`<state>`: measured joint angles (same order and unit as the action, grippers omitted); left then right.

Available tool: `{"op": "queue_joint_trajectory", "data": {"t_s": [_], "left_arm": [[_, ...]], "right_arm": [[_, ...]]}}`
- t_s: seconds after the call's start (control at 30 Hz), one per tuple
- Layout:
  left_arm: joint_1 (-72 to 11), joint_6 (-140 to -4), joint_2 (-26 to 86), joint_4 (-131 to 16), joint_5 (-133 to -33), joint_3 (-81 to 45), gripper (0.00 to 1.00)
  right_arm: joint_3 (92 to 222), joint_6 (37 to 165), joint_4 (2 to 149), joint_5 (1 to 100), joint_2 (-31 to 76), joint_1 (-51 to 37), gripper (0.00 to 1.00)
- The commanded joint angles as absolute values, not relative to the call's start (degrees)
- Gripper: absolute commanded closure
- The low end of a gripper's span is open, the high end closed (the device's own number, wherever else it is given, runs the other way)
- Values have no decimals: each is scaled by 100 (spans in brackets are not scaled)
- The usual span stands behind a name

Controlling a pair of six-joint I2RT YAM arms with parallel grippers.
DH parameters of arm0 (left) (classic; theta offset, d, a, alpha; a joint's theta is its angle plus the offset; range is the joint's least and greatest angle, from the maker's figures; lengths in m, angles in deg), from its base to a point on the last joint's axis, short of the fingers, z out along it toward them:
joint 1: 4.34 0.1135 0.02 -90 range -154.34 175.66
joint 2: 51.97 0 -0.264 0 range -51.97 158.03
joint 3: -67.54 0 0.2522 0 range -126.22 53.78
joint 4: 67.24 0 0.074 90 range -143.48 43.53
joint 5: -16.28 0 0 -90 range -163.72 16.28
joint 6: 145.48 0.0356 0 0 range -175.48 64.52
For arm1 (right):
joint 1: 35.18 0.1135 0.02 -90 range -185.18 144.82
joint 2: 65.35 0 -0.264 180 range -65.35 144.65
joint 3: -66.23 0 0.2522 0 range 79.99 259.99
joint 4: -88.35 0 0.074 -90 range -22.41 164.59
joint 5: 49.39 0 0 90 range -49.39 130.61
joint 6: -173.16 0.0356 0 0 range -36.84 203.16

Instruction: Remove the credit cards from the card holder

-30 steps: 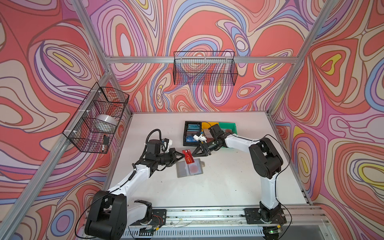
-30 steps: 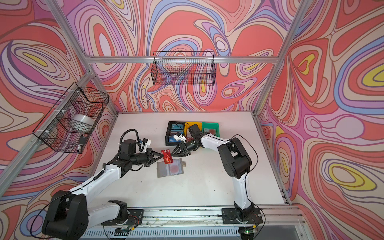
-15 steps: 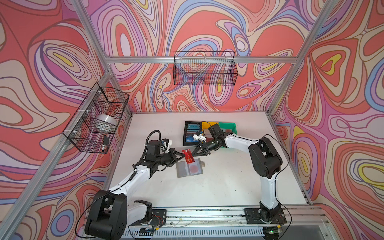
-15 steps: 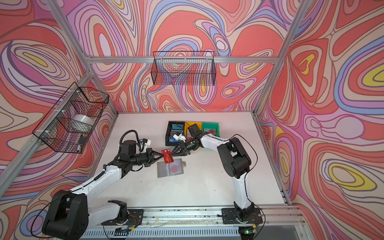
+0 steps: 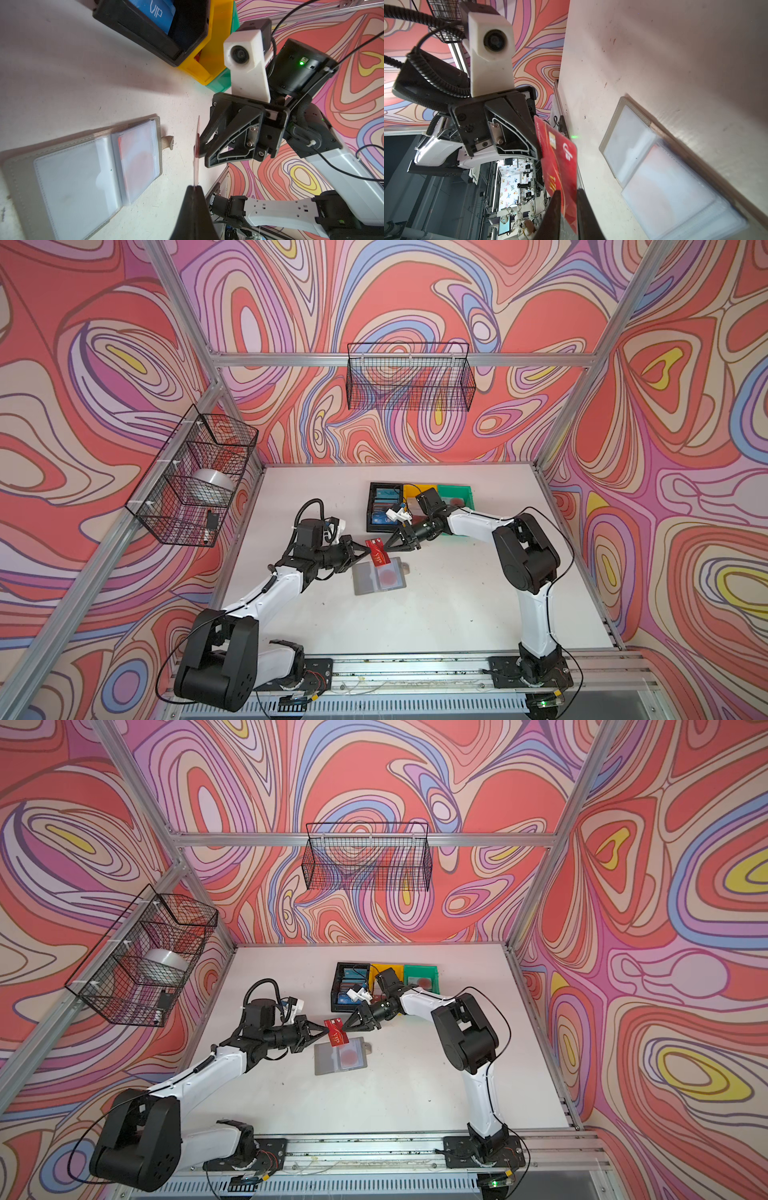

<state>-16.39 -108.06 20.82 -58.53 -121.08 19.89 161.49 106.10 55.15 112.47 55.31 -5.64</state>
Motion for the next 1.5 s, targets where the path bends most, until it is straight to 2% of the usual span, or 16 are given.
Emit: {"op": "queue_joint_trajectory", "data": {"t_s": [0.0,0.4,0.6,0.63,0.77,1.0,1.13,1.47], "left_arm": [[-1716,-10837,2194,-5988,-12073,1852,100],[-1877,-10848,2418,-6112,-12073,1783,100],[-1880,-10755,2347,-5958,-12000,1800,100],[-1884,-10718,2314,-5869,-11966,1798,94],[-1884,-10594,2205,-5645,-11883,1774,83],[-1883,-10527,2282,-5578,-11963,1647,79],[-1884,-10475,2265,-5513,-12004,1599,79],[-1879,-10282,2322,-5327,-12088,1450,79]], "right_arm": [[16340,10679,5714,11482,5586,-513,84],[16289,10732,5831,11503,5501,-495,89],[16266,10694,5757,11501,5430,-488,98],[16292,10605,5633,11469,5414,-495,100],[16506,10019,4872,11442,5376,-551,100],[17293,8536,2973,11342,5625,-780,100],[17937,7734,1731,10857,5727,-1030,100],[19893,7064,238,7836,5977,-1348,100]]}}
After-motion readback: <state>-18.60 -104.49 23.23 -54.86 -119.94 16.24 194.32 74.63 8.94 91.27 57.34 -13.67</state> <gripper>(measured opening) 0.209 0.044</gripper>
